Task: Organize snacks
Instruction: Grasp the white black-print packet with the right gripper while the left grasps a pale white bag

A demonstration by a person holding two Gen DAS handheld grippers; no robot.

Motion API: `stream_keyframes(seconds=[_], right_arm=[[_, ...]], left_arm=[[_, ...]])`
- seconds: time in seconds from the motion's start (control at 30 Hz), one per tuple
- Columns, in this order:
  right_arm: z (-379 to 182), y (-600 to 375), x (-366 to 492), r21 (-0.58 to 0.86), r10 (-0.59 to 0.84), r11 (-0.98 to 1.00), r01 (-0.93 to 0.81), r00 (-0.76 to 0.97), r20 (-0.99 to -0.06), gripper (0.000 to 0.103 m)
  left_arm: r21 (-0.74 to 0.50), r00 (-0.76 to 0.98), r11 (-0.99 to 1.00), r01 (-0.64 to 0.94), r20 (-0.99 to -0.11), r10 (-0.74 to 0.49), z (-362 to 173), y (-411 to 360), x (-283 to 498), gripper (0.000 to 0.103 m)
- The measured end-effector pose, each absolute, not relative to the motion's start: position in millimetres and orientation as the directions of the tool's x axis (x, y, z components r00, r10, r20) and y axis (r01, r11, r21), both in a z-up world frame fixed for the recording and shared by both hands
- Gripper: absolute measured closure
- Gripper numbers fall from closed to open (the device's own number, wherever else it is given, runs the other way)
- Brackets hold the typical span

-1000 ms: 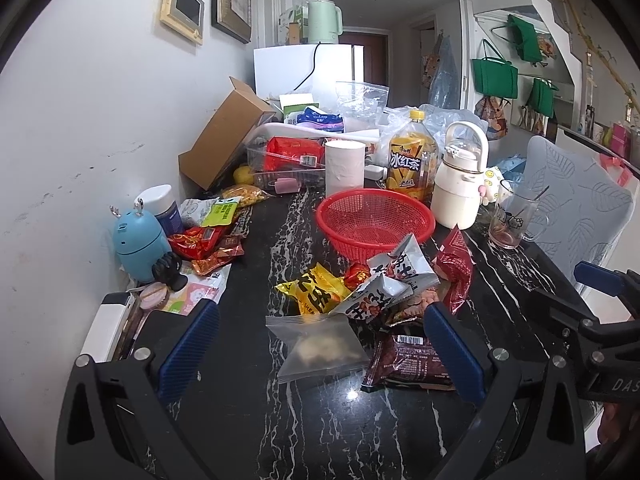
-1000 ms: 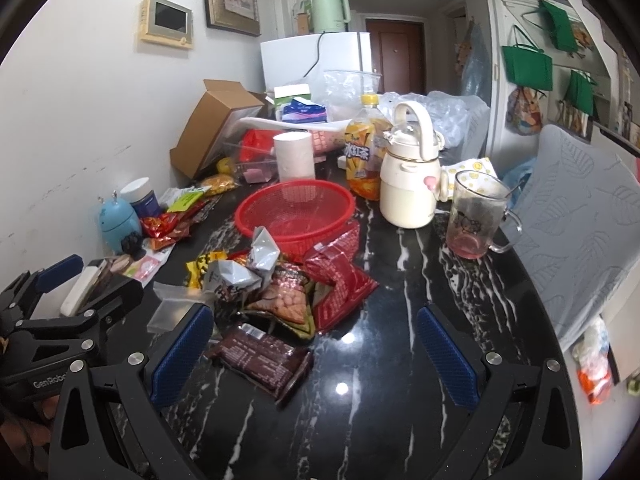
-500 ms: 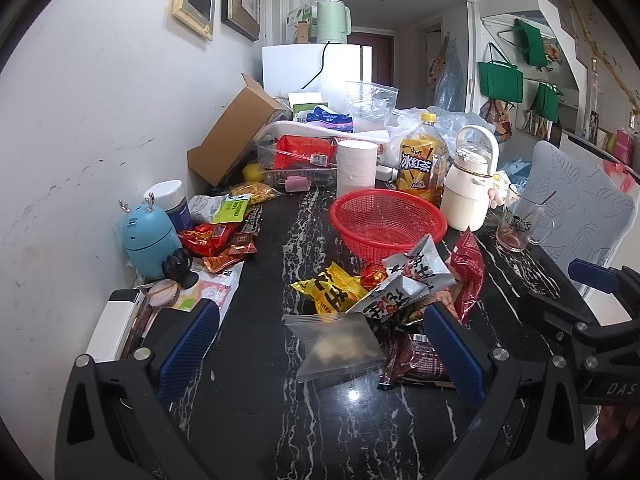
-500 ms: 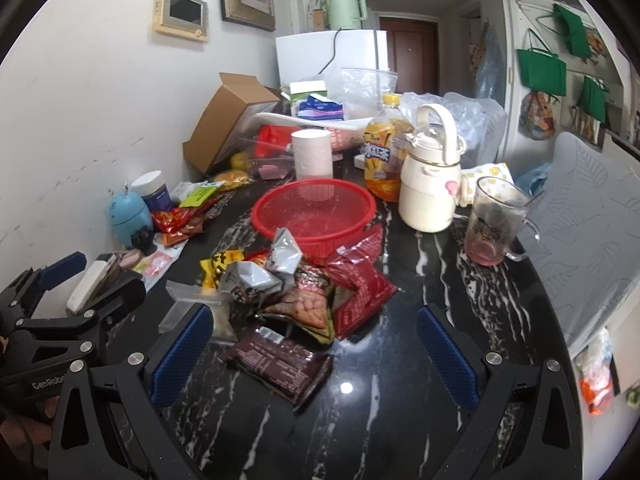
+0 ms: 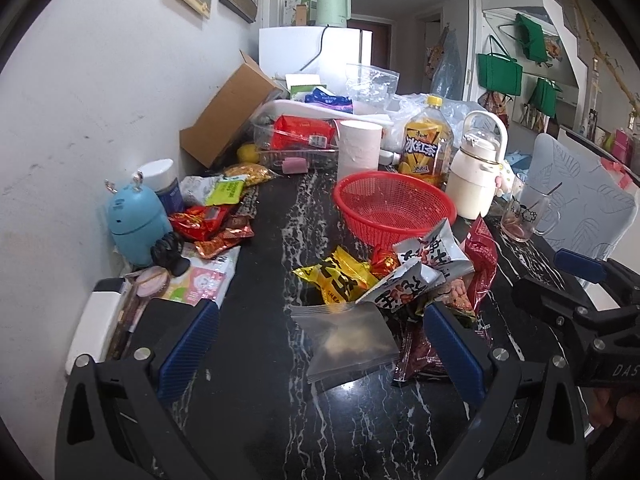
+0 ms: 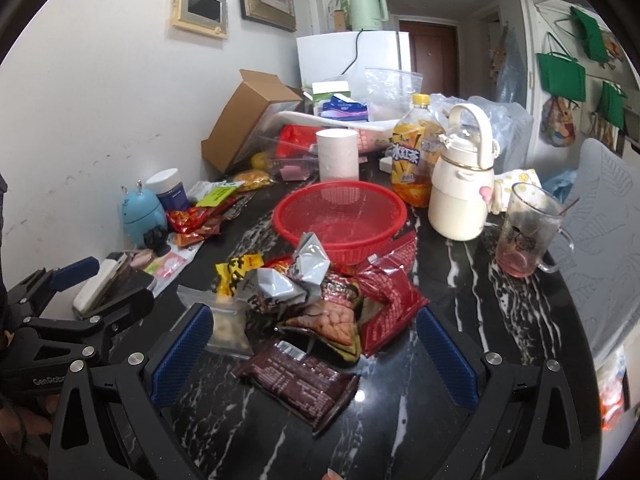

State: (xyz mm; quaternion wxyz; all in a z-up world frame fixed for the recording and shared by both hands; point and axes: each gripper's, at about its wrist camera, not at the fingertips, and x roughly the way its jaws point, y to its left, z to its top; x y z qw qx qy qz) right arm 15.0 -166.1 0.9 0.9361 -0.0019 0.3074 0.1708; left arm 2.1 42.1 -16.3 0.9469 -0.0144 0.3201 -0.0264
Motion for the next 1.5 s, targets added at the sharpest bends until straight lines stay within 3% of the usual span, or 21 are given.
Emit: stream_keyframes(seconds=[0.13,0.43,0.6,0.8,0.87,1.1,1.13,1.17,1.2,1.37,1.5], right_arm=[[-7.7,-169.2,25.9,0.13,0.349,0.931,-0.34,0.731,-0.587,0.001],[-21.0,-167.7,50.4,0.228,0.466,0.878,-0.421,0.644,-0.606,0.03],[-20.2,-160.0,59.4,0.191,0.479,0.862,-0.469,0.633,-0.608,0.035],[-27.8,-159.4,82.1,0.175,0.469,0.859,-0.481,0.604,-0.644,0.043],[-30.8,-160.6,91.3,0.173,0.459,0.865,-0.471,0.607,-0.648,0.05],[-43.7,-156.2,113.2,0.222,0.51,0.835,-0.504,0.557,-0.655,0.051],[-44.5,-155.3,113.5,0.223,0.514,0.832,-0.507,0.556,-0.653,0.056],[-45.6,-154.6,114.1,0.226,0.52,0.829,-0.512,0.554,-0.65,0.07],[-46.7,-154.8,114.1,0.236,0.528,0.824,-0.515,0.549,-0.648,0.076],[-41.3,-165.1,103.3,0.264,0.556,0.811,-0.522,0.549,-0.625,0.077],[-30.7,-184.5,88.2,0.275,0.558,0.818,-0.505,0.58,-0.594,0.077]], left_arm=[[-0.104,0.756,0.991,0.088,-0.641,-0.134,-27.5,41.1,15.8,0.0],[-0.129,0.718,0.982,0.137,-0.67,-0.188,-35.5,34.8,35.5,0.0],[-0.13,0.72,0.98,0.153,-0.664,-0.201,-31.9,37.1,46.6,0.0],[-0.044,0.746,0.987,0.152,-0.65,-0.144,-30.6,32.4,55.5,0.0],[-0.01,0.755,0.989,0.149,-0.645,-0.12,-32.8,29.3,57.1,0.0],[-0.021,0.736,0.977,0.213,-0.655,-0.175,-40.0,22.9,65.6,0.004],[-0.012,0.737,0.975,0.22,-0.654,-0.174,-40.5,20.2,64.8,0.004],[-0.005,0.737,0.974,0.227,-0.653,-0.175,-41.1,18.1,64.3,0.004],[-0.001,0.736,0.972,0.234,-0.653,-0.178,-41.7,16.2,64.1,0.005],[-0.032,0.703,0.964,0.263,-0.678,-0.214,-50.0,7.7,70.5,0.015],[-0.074,0.672,0.954,0.29,-0.694,-0.258,-55.6,-0.4,73.8,0.017]])
